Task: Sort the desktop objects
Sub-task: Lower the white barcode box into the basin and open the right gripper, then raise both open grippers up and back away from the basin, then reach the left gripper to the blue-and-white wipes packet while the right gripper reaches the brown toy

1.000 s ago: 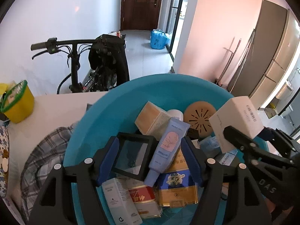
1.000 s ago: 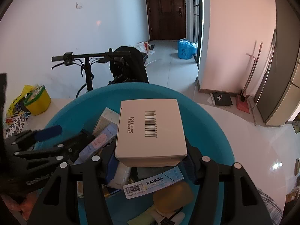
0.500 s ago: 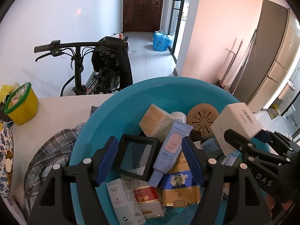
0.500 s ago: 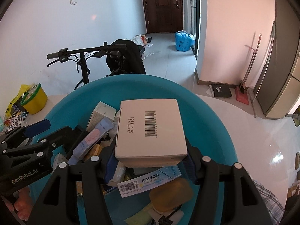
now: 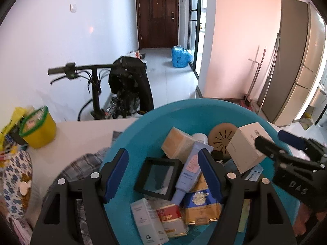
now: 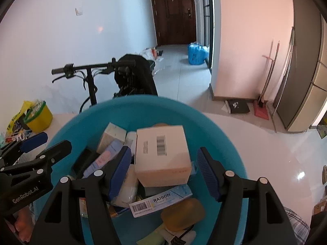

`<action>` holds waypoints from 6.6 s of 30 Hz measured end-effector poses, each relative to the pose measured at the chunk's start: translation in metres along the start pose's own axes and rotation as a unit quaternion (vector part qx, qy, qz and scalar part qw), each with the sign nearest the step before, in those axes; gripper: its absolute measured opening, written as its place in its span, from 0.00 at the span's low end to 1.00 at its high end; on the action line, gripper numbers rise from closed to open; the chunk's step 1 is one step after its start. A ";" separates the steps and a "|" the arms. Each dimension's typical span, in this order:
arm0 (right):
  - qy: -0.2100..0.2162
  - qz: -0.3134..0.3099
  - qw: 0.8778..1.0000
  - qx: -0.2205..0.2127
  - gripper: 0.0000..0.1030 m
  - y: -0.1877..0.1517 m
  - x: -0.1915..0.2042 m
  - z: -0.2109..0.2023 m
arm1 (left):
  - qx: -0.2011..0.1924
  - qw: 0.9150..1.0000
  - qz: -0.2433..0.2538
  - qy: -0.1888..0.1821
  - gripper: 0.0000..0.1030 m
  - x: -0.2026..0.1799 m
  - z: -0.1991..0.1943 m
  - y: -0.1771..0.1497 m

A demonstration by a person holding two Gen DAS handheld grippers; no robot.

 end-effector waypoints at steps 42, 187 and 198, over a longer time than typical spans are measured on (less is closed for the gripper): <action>0.014 0.022 0.976 -0.217 0.89 0.030 -0.019 -0.173 | -0.318 0.947 0.038 -0.013 1.00 -0.030 -0.220 0.017; 0.017 -0.011 1.000 0.003 0.93 -0.192 0.006 -0.113 | 0.058 0.995 -0.025 -0.080 1.00 -0.029 -0.086 -0.215; 0.010 -0.026 0.999 0.025 0.91 -0.185 0.003 -0.092 | 0.068 0.995 -0.029 -0.066 1.00 -0.025 -0.057 -0.207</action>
Point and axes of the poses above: each gripper's, at about its wrist camera, not at the fingertips, and z roughly the way its jaws point, x to its left, y to its top, the point moved 5 cm from there along z, roughly the way its jaws point, and after that the axes turned 10 degrees about -y, right-handed, at the moved point
